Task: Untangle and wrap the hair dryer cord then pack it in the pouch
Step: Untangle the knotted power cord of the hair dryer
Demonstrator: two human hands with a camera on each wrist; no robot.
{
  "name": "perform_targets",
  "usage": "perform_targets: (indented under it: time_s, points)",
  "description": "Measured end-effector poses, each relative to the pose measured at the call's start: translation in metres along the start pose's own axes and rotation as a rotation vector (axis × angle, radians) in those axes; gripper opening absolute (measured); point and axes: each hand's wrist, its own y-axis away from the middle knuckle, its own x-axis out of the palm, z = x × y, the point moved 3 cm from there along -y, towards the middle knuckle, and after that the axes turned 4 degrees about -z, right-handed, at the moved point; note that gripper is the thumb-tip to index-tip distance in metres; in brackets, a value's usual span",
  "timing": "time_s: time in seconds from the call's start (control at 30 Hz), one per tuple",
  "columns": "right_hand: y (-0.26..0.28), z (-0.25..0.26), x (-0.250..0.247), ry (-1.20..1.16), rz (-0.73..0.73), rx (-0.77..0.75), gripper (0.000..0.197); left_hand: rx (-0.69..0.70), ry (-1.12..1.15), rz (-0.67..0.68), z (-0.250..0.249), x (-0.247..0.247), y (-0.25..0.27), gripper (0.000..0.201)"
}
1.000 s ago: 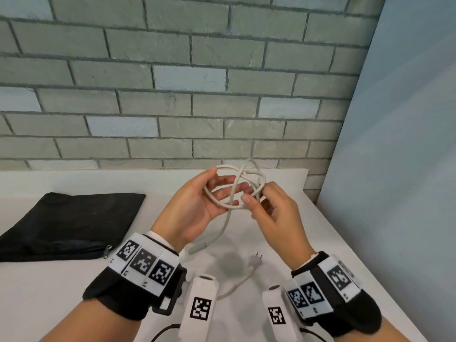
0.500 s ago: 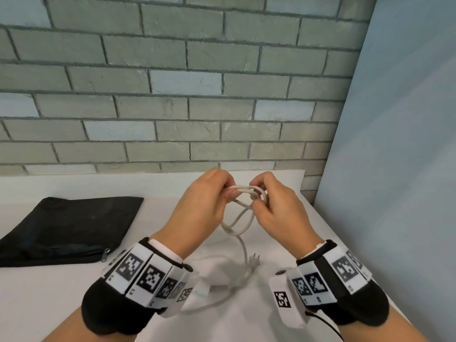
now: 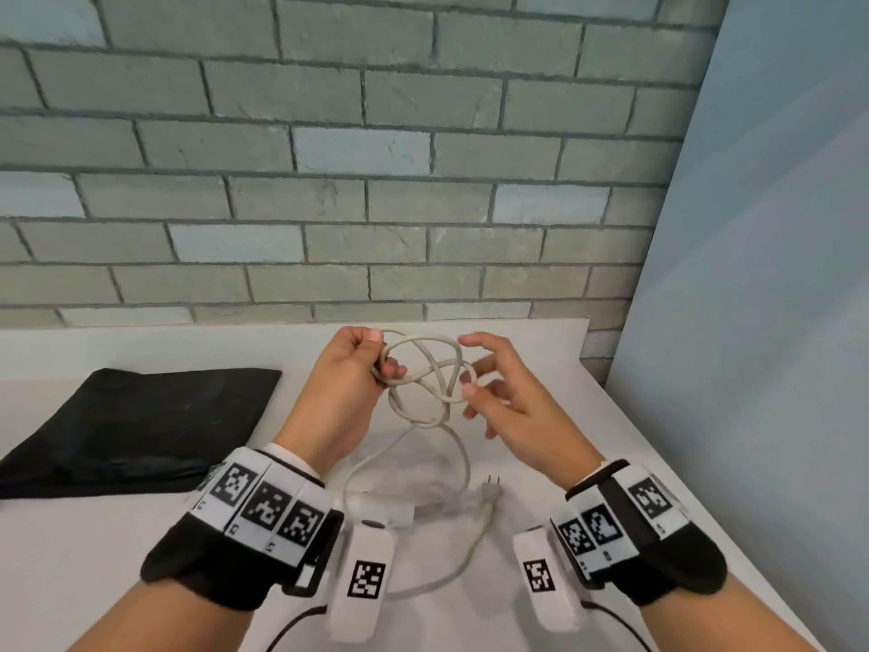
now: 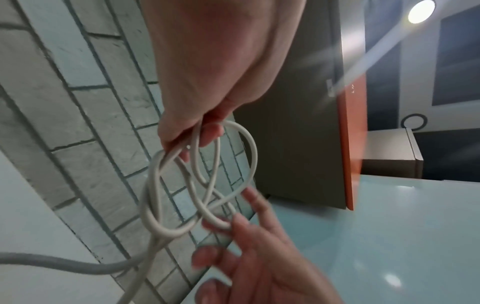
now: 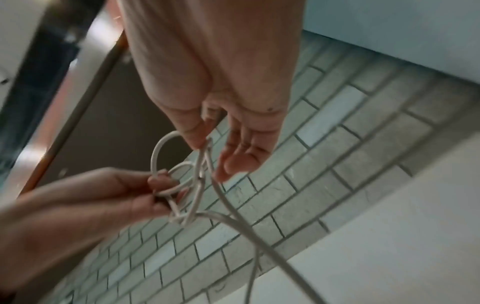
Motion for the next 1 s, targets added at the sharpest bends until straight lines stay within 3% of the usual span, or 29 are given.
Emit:
perform_targets:
  time_s: [0.07, 0.17, 0.3, 0.4, 0.47, 0.57, 0.67, 0.77, 0.8, 0.83, 0.93, 1.0]
  points:
    - [-0.002, 0.005, -0.004, 0.206, -0.097, -0.18, 0.029, 0.009, -0.016, -0.003, 0.002, 0.005, 0.0, 0.024]
    - [-0.008, 0.01, -0.009, 0.337, -0.187, -0.292, 0.01, 0.087, -0.12, 0.053, 0.001, 0.012, 0.003, 0.016]
    - [-0.013, 0.024, -0.018, 0.327, -0.262, -0.329, 0.01, 0.385, -0.609, 0.227, 0.0, 0.024, 0.007, 0.025]
    - [-0.011, 0.038, -0.019, 0.213, -0.18, -0.299, 0.01, 0.482, -0.921, 0.163, 0.005, 0.027, -0.001, 0.022]
    - [-0.008, 0.047, -0.021, 0.119, -0.101, -0.286, 0.011, 0.483, -1.034, 0.112, 0.007, 0.025, -0.01, 0.016]
    - [-0.003, 0.064, -0.038, 0.154, -0.111, -0.367, 0.013, 0.432, -1.216, 0.035, 0.007, 0.012, -0.025, 0.009]
    - [-0.001, 0.063, -0.066, 0.296, -0.136, -0.291, 0.033, 0.33, -1.186, -0.016, 0.008, -0.006, -0.032, 0.016]
    - [-0.002, 0.032, -0.077, 0.664, -0.028, 0.035, 0.018, 0.279, -1.041, -0.051, 0.008, -0.013, -0.034, 0.012]
    - [0.0, 0.02, -0.075, 0.72, 0.039, 0.165, 0.02, 0.266, -0.986, -0.048, 0.009, -0.014, -0.034, 0.01]
    - [0.003, 0.009, -0.07, 0.751, 0.097, 0.263, 0.036, 0.243, -0.92, -0.032, 0.011, -0.013, -0.034, 0.009]
    - [0.005, -0.005, -0.051, 0.845, 0.141, 0.28, 0.077, 0.15, -0.724, 0.045, 0.018, -0.01, -0.03, 0.006]
    - [0.005, -0.005, -0.038, 0.94, 0.115, 0.218, 0.083, 0.156, -0.708, 0.092, 0.022, -0.008, -0.027, 0.014]
